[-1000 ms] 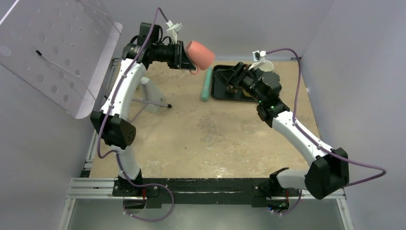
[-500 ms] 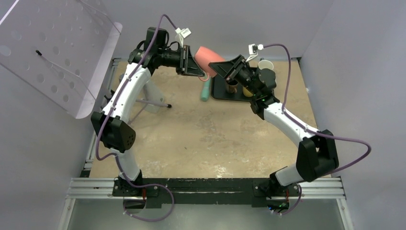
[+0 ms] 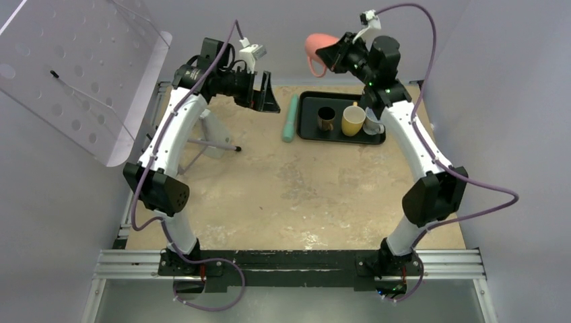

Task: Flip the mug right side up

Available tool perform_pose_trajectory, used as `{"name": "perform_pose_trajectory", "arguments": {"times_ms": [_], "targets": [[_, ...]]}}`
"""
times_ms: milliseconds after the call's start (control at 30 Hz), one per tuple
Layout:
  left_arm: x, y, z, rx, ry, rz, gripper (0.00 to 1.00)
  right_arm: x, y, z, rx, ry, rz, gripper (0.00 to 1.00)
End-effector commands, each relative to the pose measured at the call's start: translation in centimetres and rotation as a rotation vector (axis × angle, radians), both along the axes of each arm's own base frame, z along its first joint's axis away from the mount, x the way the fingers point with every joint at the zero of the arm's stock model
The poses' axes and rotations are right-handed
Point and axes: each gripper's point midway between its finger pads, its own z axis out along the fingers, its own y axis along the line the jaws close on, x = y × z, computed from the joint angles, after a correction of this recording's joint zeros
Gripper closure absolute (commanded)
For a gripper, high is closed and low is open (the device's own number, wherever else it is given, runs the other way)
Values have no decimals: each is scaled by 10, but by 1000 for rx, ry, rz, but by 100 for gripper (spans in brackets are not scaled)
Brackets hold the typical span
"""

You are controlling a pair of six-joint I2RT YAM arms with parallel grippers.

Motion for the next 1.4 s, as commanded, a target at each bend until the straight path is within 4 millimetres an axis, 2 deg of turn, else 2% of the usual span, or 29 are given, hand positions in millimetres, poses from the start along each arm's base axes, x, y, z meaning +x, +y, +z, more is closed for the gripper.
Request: {"name": "perform_pose_trajectory", "arguments": {"times_ms": [0, 167, 200, 267, 400, 600, 833, 933, 1167, 1367], "targets": [[14, 63, -9, 338, -228, 109, 0, 44, -57, -20, -423, -23, -222, 100], [11, 87, -37, 476, -217, 127, 0, 93, -80, -80, -768, 71, -229, 100], [10, 89, -42, 489, -210, 126, 0, 99, -82, -76, -808, 58, -227, 100], [7, 90, -50, 493, -195, 122, 0, 107, -88, -99, -894, 84, -216, 100], [2, 88, -61, 488, -167, 99, 0, 127, -93, -124, -989, 9, -233, 100], [3, 87, -63, 486, -168, 103, 0, 151, -97, -166, -1100, 29, -206, 100], [3, 87, -66, 487, -165, 101, 0, 159, -105, -216, -1155, 82, -178, 100], [4, 86, -65, 481, -165, 99, 0, 161, -101, -230, -1151, 89, -151, 100], [2, 85, -66, 472, -159, 95, 0, 156, -104, -272, -1197, 152, -102, 100], [2, 85, -68, 476, -159, 94, 0, 150, -106, -294, -1217, 196, -75, 100]]}}
